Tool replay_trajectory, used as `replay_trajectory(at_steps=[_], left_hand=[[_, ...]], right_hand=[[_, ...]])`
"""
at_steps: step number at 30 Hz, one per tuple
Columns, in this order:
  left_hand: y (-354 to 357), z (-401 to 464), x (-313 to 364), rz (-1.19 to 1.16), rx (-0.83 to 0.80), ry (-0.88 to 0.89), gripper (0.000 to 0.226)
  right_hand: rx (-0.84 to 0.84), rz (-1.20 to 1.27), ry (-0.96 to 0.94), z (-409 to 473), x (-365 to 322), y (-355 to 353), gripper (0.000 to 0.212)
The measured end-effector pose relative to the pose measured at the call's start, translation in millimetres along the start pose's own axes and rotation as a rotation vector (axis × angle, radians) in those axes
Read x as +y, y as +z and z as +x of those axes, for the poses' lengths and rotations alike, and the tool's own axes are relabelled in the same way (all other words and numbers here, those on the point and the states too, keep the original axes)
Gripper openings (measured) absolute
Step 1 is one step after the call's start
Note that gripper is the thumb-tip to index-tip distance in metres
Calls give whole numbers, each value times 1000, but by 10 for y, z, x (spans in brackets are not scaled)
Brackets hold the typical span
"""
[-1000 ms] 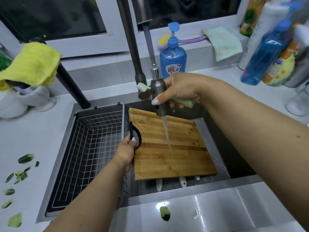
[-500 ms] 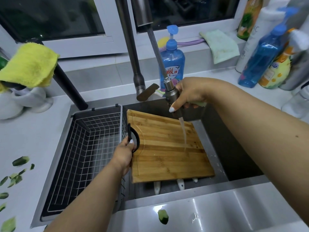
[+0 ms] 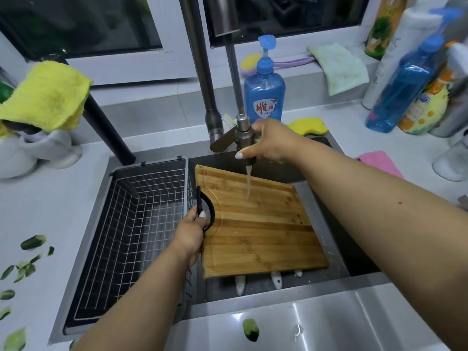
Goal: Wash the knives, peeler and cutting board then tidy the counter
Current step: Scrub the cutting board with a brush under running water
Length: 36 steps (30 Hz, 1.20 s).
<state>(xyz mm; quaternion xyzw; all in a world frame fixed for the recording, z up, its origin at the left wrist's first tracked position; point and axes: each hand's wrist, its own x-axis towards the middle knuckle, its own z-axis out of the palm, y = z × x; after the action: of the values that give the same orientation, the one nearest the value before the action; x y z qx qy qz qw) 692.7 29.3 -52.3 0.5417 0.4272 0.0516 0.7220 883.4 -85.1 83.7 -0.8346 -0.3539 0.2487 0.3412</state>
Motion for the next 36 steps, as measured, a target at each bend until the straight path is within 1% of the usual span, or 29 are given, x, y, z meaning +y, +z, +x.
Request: replay_trajectory(at_steps=[4, 7, 9, 14, 20, 25, 27, 32, 34, 36], left_hand=[[2, 13, -3, -12, -2, 2, 30], [-1, 16, -6, -13, -3, 1, 30], [-8, 16, -5, -8, -7, -1, 30], [-23, 28, -8, -13, -16, -9, 30], [-35, 22, -5, -22, -26, -6, 28], [-26, 22, -20, -19, -24, -26, 29], [-35, 30, -17, -9, -15, -35, 30], [-32, 28, -4, 18, -22, -28, 27], [-22, 24, 3, 23, -20, -16, 26], [-12, 23, 8, 24, -10, -15, 25]], right_hand=[[65, -111, -3, 37, 75, -135, 30], [114, -188, 15, 51, 132, -250, 42], [122, -216, 30, 35, 153, -333, 46], [124, -245, 65, -112, 175, -456, 41], [128, -165, 86, -369, 174, -330, 33], [88, -21, 66, -442, 132, -31, 37], [90, -21, 62, -429, 104, 97, 40], [105, -14, -38, -440, -15, 223, 39], [139, 21, -75, -439, -111, 177, 42], [178, 64, -104, -433, -227, 98, 40]])
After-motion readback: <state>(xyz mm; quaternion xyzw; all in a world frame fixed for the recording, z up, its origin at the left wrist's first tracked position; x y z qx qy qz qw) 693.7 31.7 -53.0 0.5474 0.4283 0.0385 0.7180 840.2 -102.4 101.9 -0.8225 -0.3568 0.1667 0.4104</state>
